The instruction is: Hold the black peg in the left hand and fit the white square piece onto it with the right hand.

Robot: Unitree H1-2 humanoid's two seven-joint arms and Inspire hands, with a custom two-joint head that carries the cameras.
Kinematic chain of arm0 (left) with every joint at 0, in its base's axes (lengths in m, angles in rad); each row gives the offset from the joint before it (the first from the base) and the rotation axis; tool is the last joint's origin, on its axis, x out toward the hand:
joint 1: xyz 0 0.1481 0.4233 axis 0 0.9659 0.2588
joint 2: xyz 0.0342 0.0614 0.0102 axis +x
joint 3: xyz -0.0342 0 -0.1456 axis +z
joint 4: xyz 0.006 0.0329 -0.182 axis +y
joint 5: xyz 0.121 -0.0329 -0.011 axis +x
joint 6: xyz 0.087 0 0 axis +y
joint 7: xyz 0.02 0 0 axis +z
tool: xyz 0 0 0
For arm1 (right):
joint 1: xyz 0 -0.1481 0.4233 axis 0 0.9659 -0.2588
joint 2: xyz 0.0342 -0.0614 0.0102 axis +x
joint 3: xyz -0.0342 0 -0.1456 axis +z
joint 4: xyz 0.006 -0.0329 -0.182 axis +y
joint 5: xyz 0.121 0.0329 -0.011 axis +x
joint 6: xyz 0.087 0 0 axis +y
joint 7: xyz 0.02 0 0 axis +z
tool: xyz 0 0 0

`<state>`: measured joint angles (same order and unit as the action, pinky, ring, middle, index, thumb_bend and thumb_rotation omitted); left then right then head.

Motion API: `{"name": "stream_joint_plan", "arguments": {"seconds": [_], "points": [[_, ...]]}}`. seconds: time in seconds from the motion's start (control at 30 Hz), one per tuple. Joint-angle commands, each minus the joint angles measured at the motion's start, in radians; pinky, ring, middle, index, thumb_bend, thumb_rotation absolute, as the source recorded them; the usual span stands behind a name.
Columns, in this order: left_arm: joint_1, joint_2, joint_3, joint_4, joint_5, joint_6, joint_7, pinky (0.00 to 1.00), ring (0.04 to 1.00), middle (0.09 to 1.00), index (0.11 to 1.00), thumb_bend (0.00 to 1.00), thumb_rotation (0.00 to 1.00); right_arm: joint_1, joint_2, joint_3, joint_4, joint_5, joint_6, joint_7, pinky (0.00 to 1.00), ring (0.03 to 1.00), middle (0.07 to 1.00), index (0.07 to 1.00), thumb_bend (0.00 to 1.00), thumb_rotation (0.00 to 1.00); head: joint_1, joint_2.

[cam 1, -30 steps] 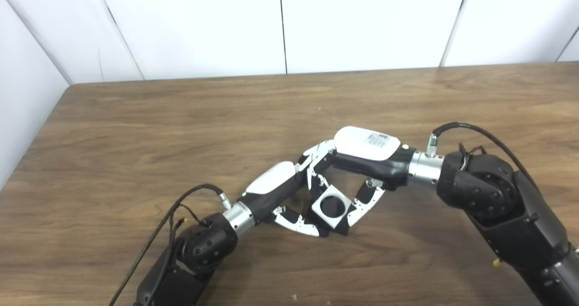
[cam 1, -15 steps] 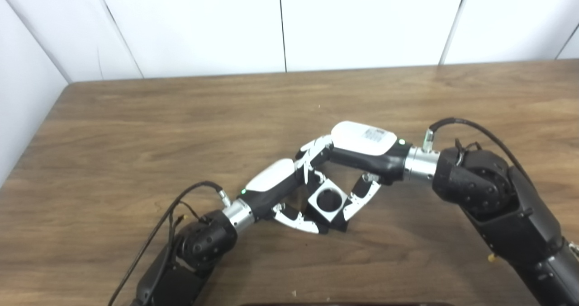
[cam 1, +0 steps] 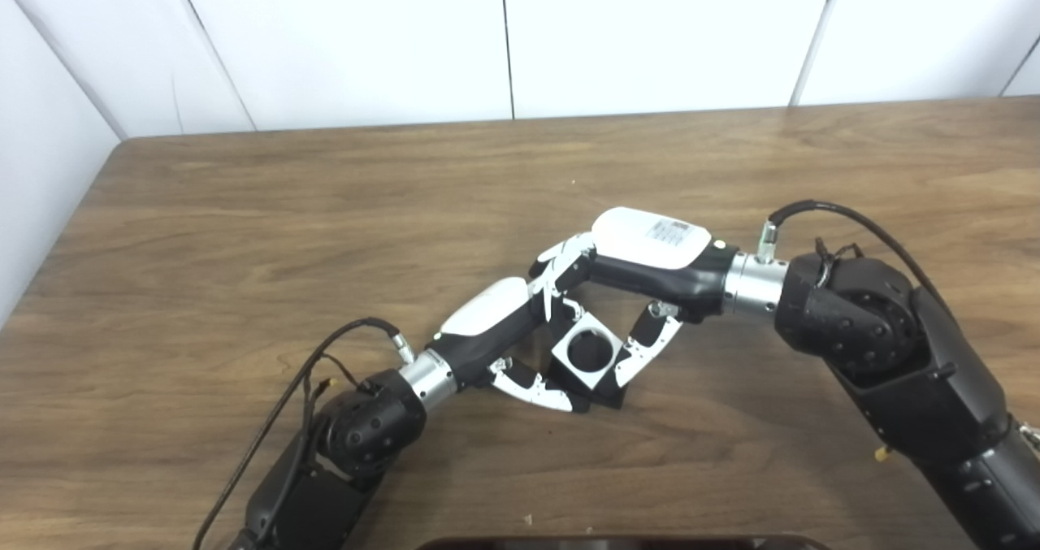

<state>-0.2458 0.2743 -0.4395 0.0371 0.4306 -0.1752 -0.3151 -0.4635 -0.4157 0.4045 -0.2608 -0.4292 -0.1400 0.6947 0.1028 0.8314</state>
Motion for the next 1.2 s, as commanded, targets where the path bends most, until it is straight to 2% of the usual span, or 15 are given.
{"name": "stream_joint_plan", "arguments": {"seconds": [0.0, 0.47, 0.83, 1.17], "points": [[0.007, 0.005, -0.028, 0.009, 0.049, 0.008, -0.023, 1.0, 1.0, 0.999, 0.49, 0.52, 0.08, -0.039, -0.007, -0.002, -0.008, -0.001, -0.012, -0.003, 0.82, 0.836, 0.788, 0.482, 0.51, 0.14, -0.002, 0.002], [0.008, 0.007, -0.023, 0.01, 0.042, 0.008, -0.021, 1.0, 1.0, 0.983, 0.489, 0.52, 0.08, -0.049, -0.023, -0.005, -0.028, 0.005, 0.003, 0.013, 0.81, 0.836, 0.79, 0.482, 0.51, 0.14, -0.013, 0.005], [0.01, 0.013, -0.018, -0.001, 0.035, 0.016, -0.027, 1.0, 1.0, 1.0, 0.489, 0.52, 0.08, -0.029, -0.034, 0.008, -0.022, -0.013, -0.017, 0.016, 0.8, 0.822, 0.783, 0.482, 0.51, 0.14, -0.028, 0.008], [0.007, 0.01, -0.019, 0.001, 0.04, 0.013, -0.024, 1.0, 1.0, 0.975, 0.489, 0.52, 0.08, -0.016, -0.048, 0.026, -0.023, -0.045, 0.023, 0.038, 0.77, 0.827, 0.804, 0.493, 0.52, 0.14, -0.028, 0.008]]}}
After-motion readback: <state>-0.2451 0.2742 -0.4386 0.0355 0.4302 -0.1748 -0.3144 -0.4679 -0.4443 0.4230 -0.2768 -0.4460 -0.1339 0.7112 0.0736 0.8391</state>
